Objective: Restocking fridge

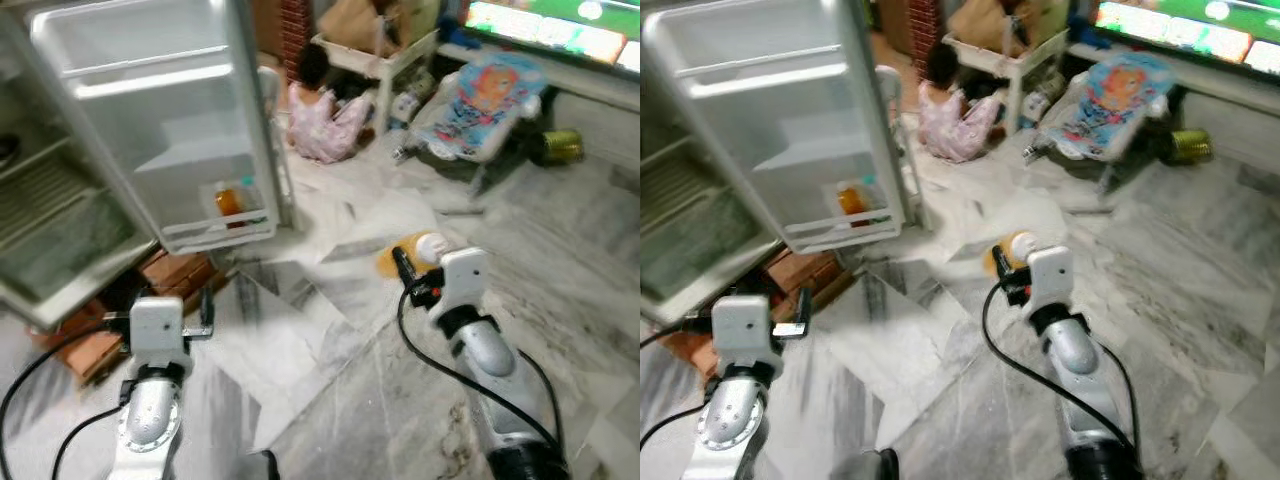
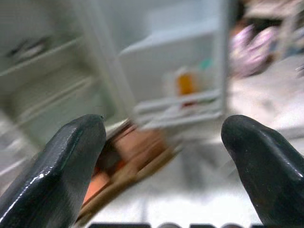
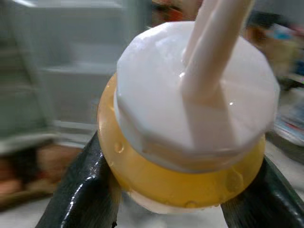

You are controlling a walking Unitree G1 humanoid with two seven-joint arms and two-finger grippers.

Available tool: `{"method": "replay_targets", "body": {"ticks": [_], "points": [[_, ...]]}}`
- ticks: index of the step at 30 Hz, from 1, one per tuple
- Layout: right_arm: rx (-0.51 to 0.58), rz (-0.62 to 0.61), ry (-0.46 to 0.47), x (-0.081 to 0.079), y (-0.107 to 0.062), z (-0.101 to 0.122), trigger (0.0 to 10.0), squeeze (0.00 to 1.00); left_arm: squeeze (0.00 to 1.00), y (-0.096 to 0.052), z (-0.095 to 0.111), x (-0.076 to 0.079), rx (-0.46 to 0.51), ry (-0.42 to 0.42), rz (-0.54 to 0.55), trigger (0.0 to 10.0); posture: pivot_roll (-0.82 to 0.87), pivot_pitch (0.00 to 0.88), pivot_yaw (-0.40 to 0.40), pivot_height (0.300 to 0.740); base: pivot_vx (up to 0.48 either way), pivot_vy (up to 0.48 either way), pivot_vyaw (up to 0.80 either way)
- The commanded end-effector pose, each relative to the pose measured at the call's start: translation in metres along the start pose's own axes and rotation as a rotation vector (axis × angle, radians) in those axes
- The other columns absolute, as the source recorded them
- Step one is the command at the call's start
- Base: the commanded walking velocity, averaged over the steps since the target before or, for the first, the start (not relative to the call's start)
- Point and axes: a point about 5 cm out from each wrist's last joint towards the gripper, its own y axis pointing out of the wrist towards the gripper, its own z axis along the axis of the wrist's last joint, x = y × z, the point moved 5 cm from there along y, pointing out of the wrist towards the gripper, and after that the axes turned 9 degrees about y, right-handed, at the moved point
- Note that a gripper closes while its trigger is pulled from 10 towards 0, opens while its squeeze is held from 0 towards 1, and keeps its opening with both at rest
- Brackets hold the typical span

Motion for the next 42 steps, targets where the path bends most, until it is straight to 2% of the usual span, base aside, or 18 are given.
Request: {"method": "replay_targets", "body": {"ticks": [1, 8, 22, 33, 42], "points": [[-0.012, 0.002, -0.013, 0.006, -0.003, -0.001, 10.0, 0.0, 0.0, 0.0, 0.005, 0.002, 0.015, -0.003, -0.002, 10.0, 0.02, 0.152, -0.002, 0.74, 0.0, 0.431, 0.67], [-0.014, 0.029, -0.013, 0.004, 0.001, 0.002, 10.0, 0.0, 0.0, 0.003, 0.007, 0.001, 0.018, -0.003, 0.005, 10.0, 0.01, 0.157, -0.014, 0.74, 0.0, 0.377, 0.67], [-0.008, 0.09, -0.013, -0.01, 0.001, 0.004, 10.0, 0.0, 0.0, 0.008, 0.017, 0.007, 0.067, -0.003, -0.03, 10.0, 0.01, 0.151, -0.018, 0.74, 0.0, 0.0, 0.66], [-0.004, 0.089, -0.014, -0.007, 0.004, 0.007, 10.0, 0.0, 0.0, 0.008, 0.018, 0.012, 0.075, -0.01, -0.036, 10.0, 0.0, 0.15, -0.026, 0.74, 0.35, 0.0, 0.1], [0.008, 0.125, -0.04, -0.013, 0.005, 0.01, 10.0, 0.0, 0.0, 0.008, 0.018, 0.014, 0.077, -0.011, -0.041, 10.0, 0.0, 0.153, -0.031, 0.74, 0.407, 0.0, 0.1]]}}
